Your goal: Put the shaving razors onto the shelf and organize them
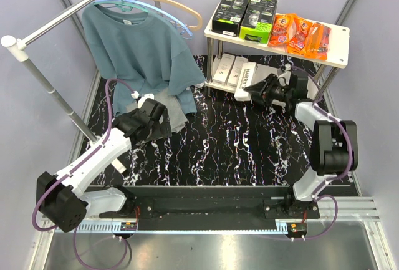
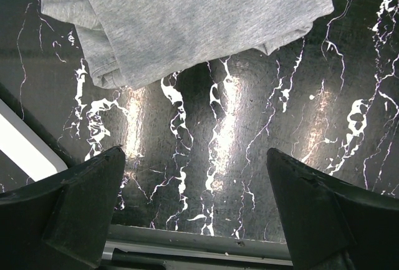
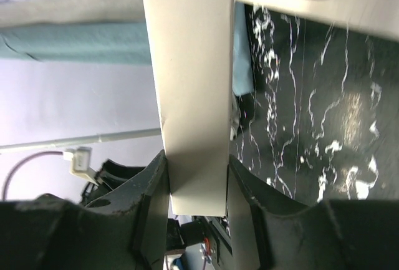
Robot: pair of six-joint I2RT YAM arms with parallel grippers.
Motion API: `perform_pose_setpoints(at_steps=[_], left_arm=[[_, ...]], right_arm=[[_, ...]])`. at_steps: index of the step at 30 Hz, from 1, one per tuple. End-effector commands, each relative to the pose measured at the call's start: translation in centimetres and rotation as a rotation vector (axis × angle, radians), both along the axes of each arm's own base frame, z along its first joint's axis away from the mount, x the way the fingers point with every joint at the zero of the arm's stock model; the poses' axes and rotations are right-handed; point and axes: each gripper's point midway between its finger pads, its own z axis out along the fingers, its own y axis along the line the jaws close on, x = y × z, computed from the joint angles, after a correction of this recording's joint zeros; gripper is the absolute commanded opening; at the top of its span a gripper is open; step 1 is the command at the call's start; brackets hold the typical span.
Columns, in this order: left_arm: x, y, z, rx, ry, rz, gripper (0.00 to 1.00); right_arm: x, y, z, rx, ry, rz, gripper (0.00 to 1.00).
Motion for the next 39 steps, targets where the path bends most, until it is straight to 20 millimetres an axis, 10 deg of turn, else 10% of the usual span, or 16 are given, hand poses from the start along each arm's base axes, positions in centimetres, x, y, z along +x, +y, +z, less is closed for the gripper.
perform_pose_setpoints(at_steps=[1, 14, 29, 39], left_arm=[[0.5, -0.8, 0.1, -0.027, -0.021, -0.020, 0.99], [0.5, -1.2, -0.3, -0.038, -0.009, -0.039, 0.99], [0.5, -1.0, -0.9, -0.009, 0.007, -0.051, 0.99], [0.5, -0.8, -1.2, 0.009, 0.013, -0.052, 0.99]], right_arm=[[2.9, -1.2, 3.3, 0.053, -0.107, 0.050, 0.30], [6.8, -3.3, 2.2, 0.060, -0.070, 0.002, 0.29], [9.5, -6.6, -5.3, 0.019, 0.080, -0.070, 0.30], [12.2, -7.2, -6.0, 0.011, 0.113, -0.090, 0.32]])
